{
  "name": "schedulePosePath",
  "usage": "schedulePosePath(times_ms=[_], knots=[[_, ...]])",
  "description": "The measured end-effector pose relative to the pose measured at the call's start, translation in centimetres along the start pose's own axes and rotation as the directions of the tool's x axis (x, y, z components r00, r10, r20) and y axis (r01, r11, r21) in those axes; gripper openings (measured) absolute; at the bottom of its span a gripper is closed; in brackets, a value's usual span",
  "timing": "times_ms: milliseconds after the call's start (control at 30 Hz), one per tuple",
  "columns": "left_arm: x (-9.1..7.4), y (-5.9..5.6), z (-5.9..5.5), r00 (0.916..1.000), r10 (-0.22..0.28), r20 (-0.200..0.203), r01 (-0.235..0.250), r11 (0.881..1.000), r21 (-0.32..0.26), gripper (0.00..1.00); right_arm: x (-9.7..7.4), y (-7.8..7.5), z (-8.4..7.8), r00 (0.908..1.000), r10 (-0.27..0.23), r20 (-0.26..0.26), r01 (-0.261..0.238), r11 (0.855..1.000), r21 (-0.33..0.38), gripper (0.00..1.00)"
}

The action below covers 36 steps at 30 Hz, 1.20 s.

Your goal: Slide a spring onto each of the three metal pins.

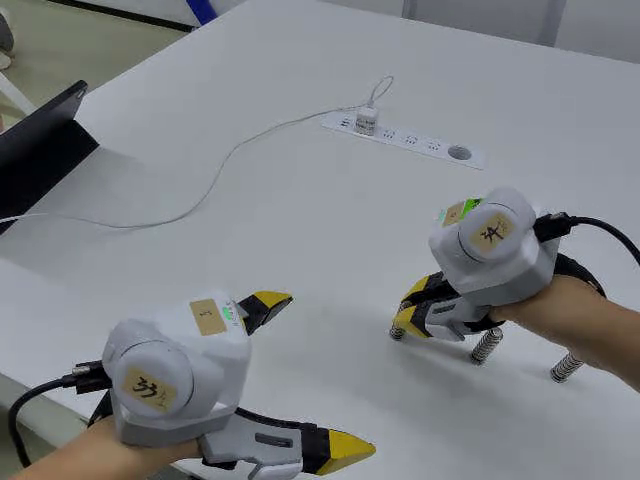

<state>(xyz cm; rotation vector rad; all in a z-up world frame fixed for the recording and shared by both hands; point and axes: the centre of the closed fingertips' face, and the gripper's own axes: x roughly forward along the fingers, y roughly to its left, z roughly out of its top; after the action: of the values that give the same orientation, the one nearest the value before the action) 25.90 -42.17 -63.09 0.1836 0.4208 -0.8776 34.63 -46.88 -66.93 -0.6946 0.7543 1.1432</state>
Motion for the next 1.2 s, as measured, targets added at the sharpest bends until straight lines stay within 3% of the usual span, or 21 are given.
schedulePosePath(times_ms=[300,467,600,733,967,1100,1200], knots=[[-0.1,0.3,0.1,0.9999,0.014,0.000,-0.014,1.000,0.007,0.98,-1.0,0.0,0.0,0.9996,-0.006,0.029,0.005,1.000,0.023,0.21],[-0.1,0.5,0.2,0.9997,0.023,0.003,-0.023,1.000,0.006,0.99,-2.1,0.0,-0.2,0.9972,-0.019,0.072,0.018,1.000,0.019,0.24],[-0.2,0.8,0.7,0.9992,0.036,0.018,-0.036,0.999,-0.006,1.00,-3.1,-1.4,-0.6,0.9918,-0.082,0.098,0.081,0.997,0.007,0.31],[-0.1,1.2,1.6,0.9984,0.047,0.032,-0.047,0.999,-0.003,1.00,-4.4,-2.2,-0.8,0.9853,-0.102,0.137,0.095,0.994,0.053,0.34],[0.2,1.7,2.7,0.9961,0.066,0.059,-0.065,0.998,-0.014,1.00,-6.1,-2.8,-2.2,0.9772,-0.155,0.145,0.149,0.988,0.050,0.49],[0.3,1.9,3.0,0.9937,0.090,0.066,-0.089,0.996,-0.013,1.00,-7.7,-3.5,-2.8,0.9640,-0.215,0.157,0.206,0.976,0.074,0.54],[0.4,1.8,3.0,0.9929,0.096,0.070,-0.094,0.995,-0.025,1.00,-9.2,-3.8,-2.9,0.9457,-0.260,0.195,0.240,0.963,0.118,0.58]])
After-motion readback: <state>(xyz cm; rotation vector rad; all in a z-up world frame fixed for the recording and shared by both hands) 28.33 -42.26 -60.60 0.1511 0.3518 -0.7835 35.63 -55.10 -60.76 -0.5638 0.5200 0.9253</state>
